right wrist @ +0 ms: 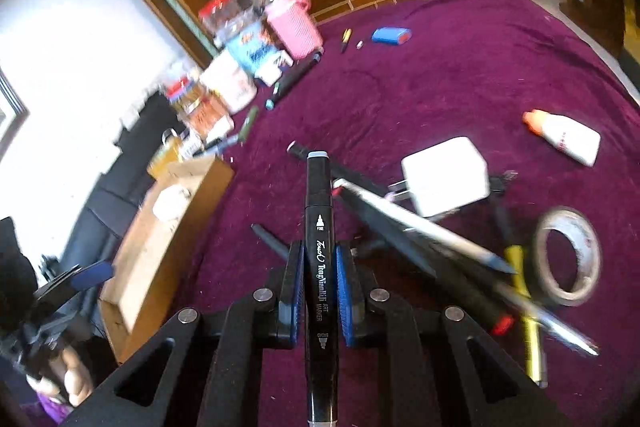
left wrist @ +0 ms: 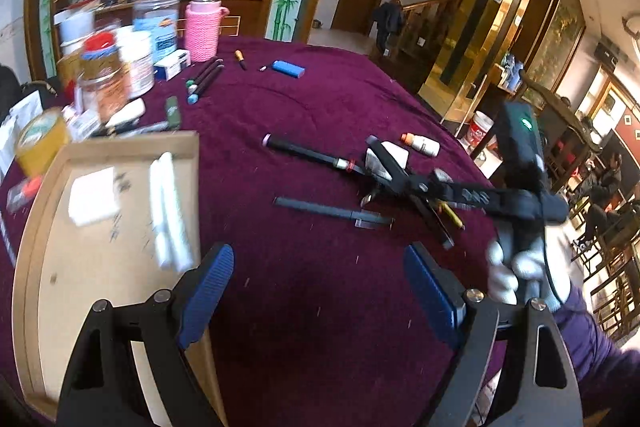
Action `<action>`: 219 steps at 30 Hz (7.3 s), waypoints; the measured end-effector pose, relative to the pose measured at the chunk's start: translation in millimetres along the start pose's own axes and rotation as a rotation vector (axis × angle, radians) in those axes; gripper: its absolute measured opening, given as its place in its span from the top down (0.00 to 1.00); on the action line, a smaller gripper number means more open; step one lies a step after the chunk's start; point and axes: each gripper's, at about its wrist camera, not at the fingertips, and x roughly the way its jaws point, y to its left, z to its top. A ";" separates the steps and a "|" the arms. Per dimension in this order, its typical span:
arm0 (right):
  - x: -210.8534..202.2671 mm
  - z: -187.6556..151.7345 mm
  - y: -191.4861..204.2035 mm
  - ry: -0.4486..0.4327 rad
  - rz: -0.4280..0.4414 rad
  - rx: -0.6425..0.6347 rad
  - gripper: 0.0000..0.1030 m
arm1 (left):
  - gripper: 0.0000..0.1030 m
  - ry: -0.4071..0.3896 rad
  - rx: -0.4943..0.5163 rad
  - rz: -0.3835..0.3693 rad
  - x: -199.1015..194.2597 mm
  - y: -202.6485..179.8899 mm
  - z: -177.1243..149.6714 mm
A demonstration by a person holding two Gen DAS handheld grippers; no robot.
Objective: Organize rigid objects
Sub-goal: 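Close the right tool on a black marker, then close the left tool on a black pink-capped marker while the right tool holds its black marker, then lower both black markers into the tray and open both tools, then close the right tool on a black red-ended marker in the pile, then close the left tool on a black pen, then lower the marker and pen into the tray and open both tools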
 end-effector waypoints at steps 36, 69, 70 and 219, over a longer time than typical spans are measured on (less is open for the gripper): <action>-12.8 0.5 -70.9 -0.071 0.149 0.239 0.84 | 0.78 0.481 0.698 -0.055 197.2 -34.7 56.9; 2.9 1.3 80.5 0.035 0.325 0.057 0.84 | 0.86 0.117 -0.158 0.254 -37.9 149.8 -23.2; 8.3 -0.6 90.8 0.051 0.331 0.045 0.84 | 0.86 0.124 -0.177 0.268 -37.5 158.4 -26.5; 19.8 -30.6 22.6 0.085 -0.143 -0.013 0.83 | 0.91 0.108 0.010 0.024 34.4 1.4 -21.2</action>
